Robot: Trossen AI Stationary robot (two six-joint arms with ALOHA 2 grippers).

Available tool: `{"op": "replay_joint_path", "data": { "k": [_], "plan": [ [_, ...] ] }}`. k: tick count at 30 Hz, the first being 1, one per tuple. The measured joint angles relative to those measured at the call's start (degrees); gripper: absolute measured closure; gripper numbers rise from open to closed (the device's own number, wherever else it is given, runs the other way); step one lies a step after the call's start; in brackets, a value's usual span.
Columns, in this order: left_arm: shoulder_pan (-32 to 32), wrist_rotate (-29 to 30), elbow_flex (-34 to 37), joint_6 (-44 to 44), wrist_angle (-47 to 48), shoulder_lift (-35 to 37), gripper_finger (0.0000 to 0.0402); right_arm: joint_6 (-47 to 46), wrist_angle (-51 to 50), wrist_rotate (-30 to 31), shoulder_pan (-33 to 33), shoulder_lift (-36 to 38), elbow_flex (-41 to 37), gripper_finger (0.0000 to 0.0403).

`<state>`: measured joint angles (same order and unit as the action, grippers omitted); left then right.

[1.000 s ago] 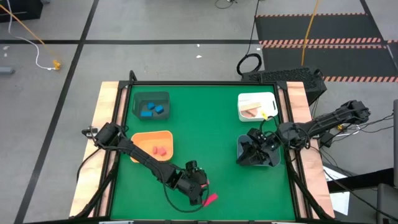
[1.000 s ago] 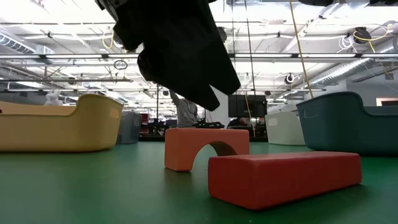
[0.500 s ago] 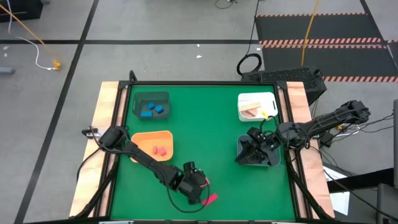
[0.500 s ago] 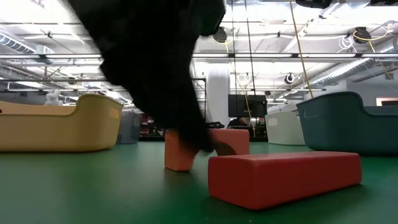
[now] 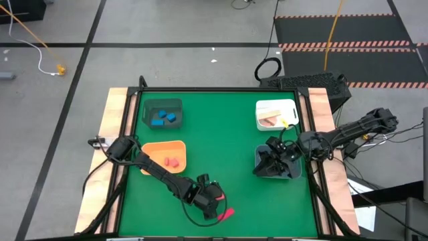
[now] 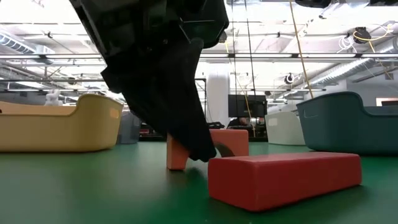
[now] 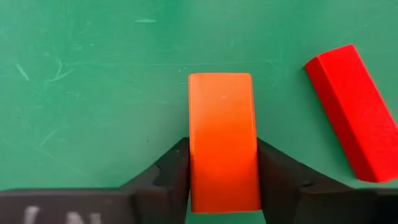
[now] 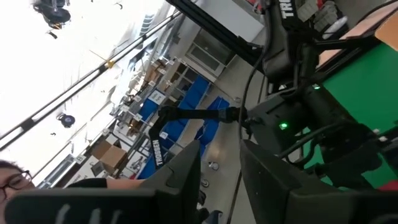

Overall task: Sort & place blocks by color
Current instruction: Put the orange block into the yellow bin

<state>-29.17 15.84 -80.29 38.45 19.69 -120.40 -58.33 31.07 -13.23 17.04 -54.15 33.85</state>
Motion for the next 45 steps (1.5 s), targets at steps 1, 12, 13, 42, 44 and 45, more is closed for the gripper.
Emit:
{"op": "replay_joint_path", "data": {
  "k": [1,12,13,42,44,45],
  "plan": [
    [0.0,0.02,0.0,0.4,-0.06,0.0,0.0267,0.22,-0.11,-0.08,0.02,-0.01,0.0,0.03],
    [0.5,-3.55,-0.04,-4.87,-6.32,2.57,0.0267,-0.59,-0.05,6.16,0.02,-0.02,0.0,0.03],
    [0.65,-3.27,-0.06,-5.6,-5.2,3.56,0.0267,-0.72,0.03,7.33,0.02,-0.02,0.0,0.03],
    [3.13,1.77,1.32,19.85,57.55,31.21,0.0267,13.33,2.26,31.56,-0.55,-4.23,1.67,0.03],
    [3.15,1.9,3.4,21.9,58.05,30.99,0.0267,14.92,1.94,31.49,-0.55,-4.89,3.37,0.03],
    [3.19,1.93,4.67,22.98,58.07,30.99,0.0267,15.91,1.66,31.47,-0.55,-5.13,4.18,0.03]
  ]
}}
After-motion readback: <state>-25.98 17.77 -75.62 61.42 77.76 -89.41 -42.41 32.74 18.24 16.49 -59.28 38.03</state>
